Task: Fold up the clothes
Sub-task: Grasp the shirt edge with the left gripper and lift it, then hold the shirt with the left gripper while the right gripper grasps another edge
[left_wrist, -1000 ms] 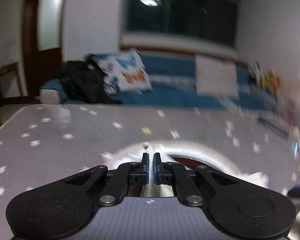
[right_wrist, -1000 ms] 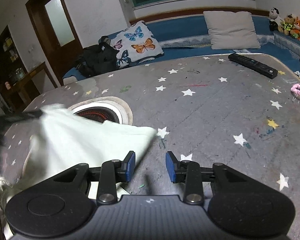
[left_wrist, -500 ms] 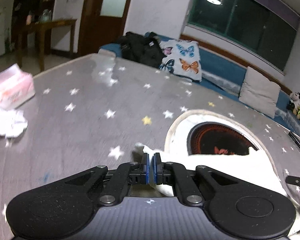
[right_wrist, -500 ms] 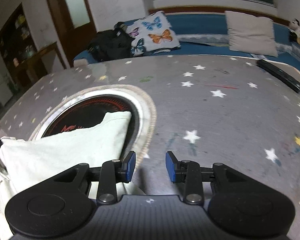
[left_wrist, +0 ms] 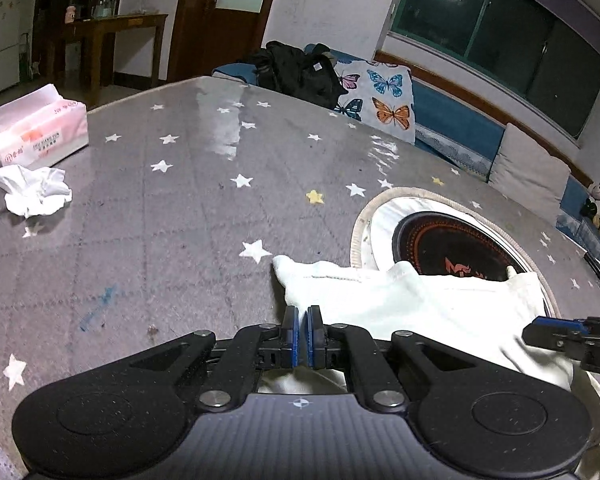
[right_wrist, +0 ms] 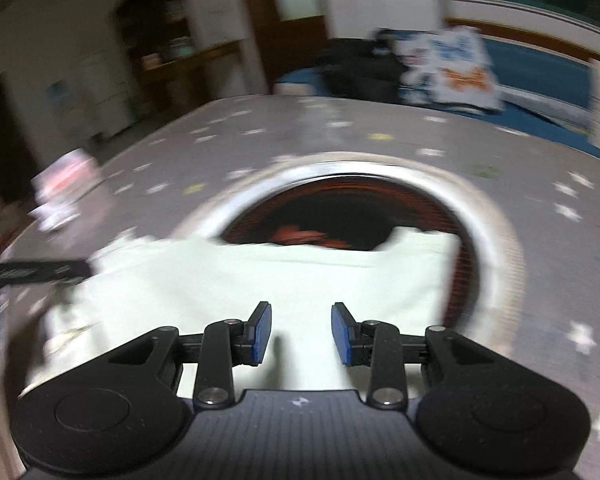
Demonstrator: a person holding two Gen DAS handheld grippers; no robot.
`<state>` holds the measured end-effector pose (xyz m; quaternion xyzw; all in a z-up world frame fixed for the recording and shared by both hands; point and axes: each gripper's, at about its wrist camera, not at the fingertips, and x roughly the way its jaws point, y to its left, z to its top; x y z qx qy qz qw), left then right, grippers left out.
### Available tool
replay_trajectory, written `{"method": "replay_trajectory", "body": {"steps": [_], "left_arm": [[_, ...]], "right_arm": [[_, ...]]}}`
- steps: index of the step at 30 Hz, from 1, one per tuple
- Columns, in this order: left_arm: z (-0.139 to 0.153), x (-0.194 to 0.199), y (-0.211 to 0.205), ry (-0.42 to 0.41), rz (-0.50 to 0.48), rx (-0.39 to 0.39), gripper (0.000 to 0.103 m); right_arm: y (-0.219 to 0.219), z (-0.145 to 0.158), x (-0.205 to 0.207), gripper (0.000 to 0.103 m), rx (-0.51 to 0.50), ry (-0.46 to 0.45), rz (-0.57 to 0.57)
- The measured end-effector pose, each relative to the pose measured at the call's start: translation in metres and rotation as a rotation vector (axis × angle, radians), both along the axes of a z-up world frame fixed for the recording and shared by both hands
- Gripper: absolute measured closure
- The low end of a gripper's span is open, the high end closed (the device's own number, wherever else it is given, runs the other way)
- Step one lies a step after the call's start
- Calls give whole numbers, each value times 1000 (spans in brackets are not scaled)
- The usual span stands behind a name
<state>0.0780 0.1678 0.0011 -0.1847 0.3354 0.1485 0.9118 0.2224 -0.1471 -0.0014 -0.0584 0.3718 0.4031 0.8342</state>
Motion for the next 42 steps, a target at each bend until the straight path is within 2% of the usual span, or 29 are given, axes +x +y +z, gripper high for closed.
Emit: {"method": "replay_trajectory", "body": {"steps": [3, 5, 10, 14, 16, 17, 18, 22, 26, 28, 30, 34, 36, 42], "left_arm": [[-1, 3, 1, 3, -2, -5, 98], [-2, 4, 1, 2, -4, -6, 98], [-6, 3, 3, 6, -4, -19, 98], [-7, 2, 4, 6, -4, -24, 98], [-7, 2, 4, 6, -5, -26, 98], [-7, 2, 5, 6, -5, -27, 98], [-8, 1, 5, 7, -5, -28, 98], [-9, 1, 6, 8, -2, -35, 98], [-11, 0, 6, 11, 0, -41, 98], [-11, 0, 6, 10, 1, -41, 97], [-11, 0, 7, 9, 1, -44, 97], [-11, 0, 8, 7, 0, -48, 96], [-12, -1, 8, 6, 0, -48, 96], [-12, -1, 9, 5, 0, -49, 95]], "right_arm": [[-6, 10, 1, 70, 3, -42, -48], [-11, 11, 10, 70, -39, -62, -120], [-24, -5, 38, 69, -102, -37, -249], [-24, -15, 49, 70, -79, 9, -276], [-21, -17, 51, 82, -77, 10, -282], [-19, -17, 51, 97, -71, 9, -280], [-14, -17, 50, 99, -62, 4, -278], [0, -6, 35, 99, -48, -55, -227], [16, 3, 14, 99, -59, -127, -121], [27, 2, 2, 98, -79, -131, -23], [37, 0, -9, 87, -99, -130, 79], [41, 3, -23, 86, -72, -91, 164], [35, 10, -20, 86, -27, -58, 161], [16, 11, 17, 86, 48, 26, -2]]}}
